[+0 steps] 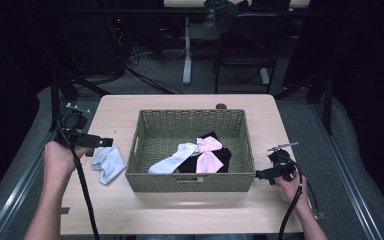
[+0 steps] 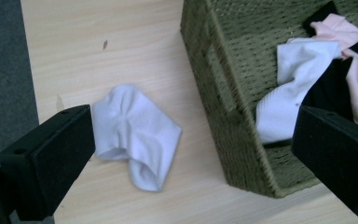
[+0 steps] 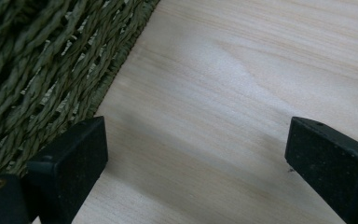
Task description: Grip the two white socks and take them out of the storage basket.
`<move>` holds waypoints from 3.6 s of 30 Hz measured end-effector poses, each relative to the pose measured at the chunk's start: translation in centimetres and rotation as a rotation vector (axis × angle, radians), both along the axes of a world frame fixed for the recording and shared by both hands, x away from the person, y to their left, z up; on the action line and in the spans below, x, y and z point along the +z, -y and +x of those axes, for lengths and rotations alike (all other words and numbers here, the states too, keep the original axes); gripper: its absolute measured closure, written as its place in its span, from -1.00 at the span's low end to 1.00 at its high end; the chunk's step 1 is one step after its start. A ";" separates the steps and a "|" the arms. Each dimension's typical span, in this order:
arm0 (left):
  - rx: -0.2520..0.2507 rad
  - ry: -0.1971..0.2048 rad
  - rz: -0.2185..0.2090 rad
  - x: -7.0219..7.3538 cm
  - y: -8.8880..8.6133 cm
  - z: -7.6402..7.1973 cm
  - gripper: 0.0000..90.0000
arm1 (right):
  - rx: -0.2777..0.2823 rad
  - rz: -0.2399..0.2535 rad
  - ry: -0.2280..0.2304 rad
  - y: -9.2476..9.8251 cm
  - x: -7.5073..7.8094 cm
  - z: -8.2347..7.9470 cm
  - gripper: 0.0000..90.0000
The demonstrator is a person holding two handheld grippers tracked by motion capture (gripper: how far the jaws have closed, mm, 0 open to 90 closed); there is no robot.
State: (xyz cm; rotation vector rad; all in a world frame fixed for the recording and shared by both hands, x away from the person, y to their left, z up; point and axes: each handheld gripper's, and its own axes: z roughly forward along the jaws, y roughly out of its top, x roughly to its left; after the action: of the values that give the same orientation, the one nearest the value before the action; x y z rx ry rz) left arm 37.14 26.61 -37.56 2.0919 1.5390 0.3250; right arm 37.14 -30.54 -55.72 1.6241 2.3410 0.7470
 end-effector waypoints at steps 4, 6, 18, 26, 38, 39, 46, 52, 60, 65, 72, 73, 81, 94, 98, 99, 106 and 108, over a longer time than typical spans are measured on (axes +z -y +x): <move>-0.023 0.010 0.026 1.4 1.4 0.9 -1.00 | -0.004 0.007 -0.002 0.0 -0.1 0.0 -0.88; -0.043 0.008 0.038 1.9 2.3 1.4 -1.00 | -0.004 0.008 -0.004 0.0 -0.1 0.1 -0.88; -0.167 -0.026 0.117 2.5 7.8 4.7 -1.00 | 0.005 -0.016 0.005 0.2 -0.1 0.1 -0.88; -0.196 -0.030 0.152 1.3 9.8 6.0 -0.99 | -0.005 -0.025 0.004 0.4 0.0 0.0 -0.87; -0.209 -0.051 0.093 -3.6 11.5 7.2 -0.98 | -0.016 -0.005 0.003 0.3 -0.1 0.0 -0.87; -0.212 -0.055 0.089 -4.0 11.6 7.2 -0.98 | -0.012 -0.008 0.007 0.4 -0.1 0.0 -0.87; -0.219 -0.069 0.043 -7.3 12.7 7.5 -0.95 | -0.005 -0.010 -0.003 0.6 0.0 0.0 -0.87; -0.235 -0.102 0.006 -10.3 13.3 8.0 -0.88 | -0.020 -0.002 0.011 0.5 -0.2 0.0 -0.87; -0.269 -0.117 -0.016 -11.9 14.2 8.5 -0.71 | -0.022 -0.002 -0.003 0.6 -0.2 0.0 -0.87; -0.304 -0.140 -0.017 -12.7 15.5 8.8 -0.65 | -0.021 -0.006 -0.001 0.7 -0.2 -0.1 -0.87; -0.357 -0.202 0.018 -13.8 17.3 8.8 -0.26 | -0.027 -0.004 -0.002 0.7 -0.2 -0.1 -0.87; -0.364 -0.219 0.026 -13.9 17.5 8.9 -0.24 | -0.028 -0.004 -0.002 0.7 -0.2 -0.1 -0.87; -0.422 -0.278 0.065 -14.4 18.5 8.8 0.43 | -0.024 -0.005 0.005 0.7 -0.2 -0.1 -0.87; -0.418 -0.118 0.039 -9.3 17.3 7.4 0.89 | -0.031 0.001 0.002 0.7 -0.2 -0.1 -0.87; -0.403 -0.061 0.028 -7.5 16.7 7.2 0.89 | -0.027 -0.002 0.004 0.7 -0.1 -0.1 -0.87; -0.400 -0.051 0.025 -7.0 16.5 7.1 0.89 | -0.027 -0.002 0.004 0.7 -0.1 -0.1 -0.87; -0.387 0.000 0.005 -4.4 15.6 6.8 0.89 | -0.030 -0.004 -0.001 0.7 -0.1 -0.1 -0.87; -0.383 0.007 0.004 -3.7 15.4 6.7 0.89 | -0.028 -0.003 0.004 0.7 -0.1 -0.1 -0.87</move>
State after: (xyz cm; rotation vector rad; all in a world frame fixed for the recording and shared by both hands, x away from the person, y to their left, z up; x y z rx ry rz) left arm 43.83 11.22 -41.27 2.3250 1.0987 0.1942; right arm 37.01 -31.19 -55.86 1.6493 2.3101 0.7404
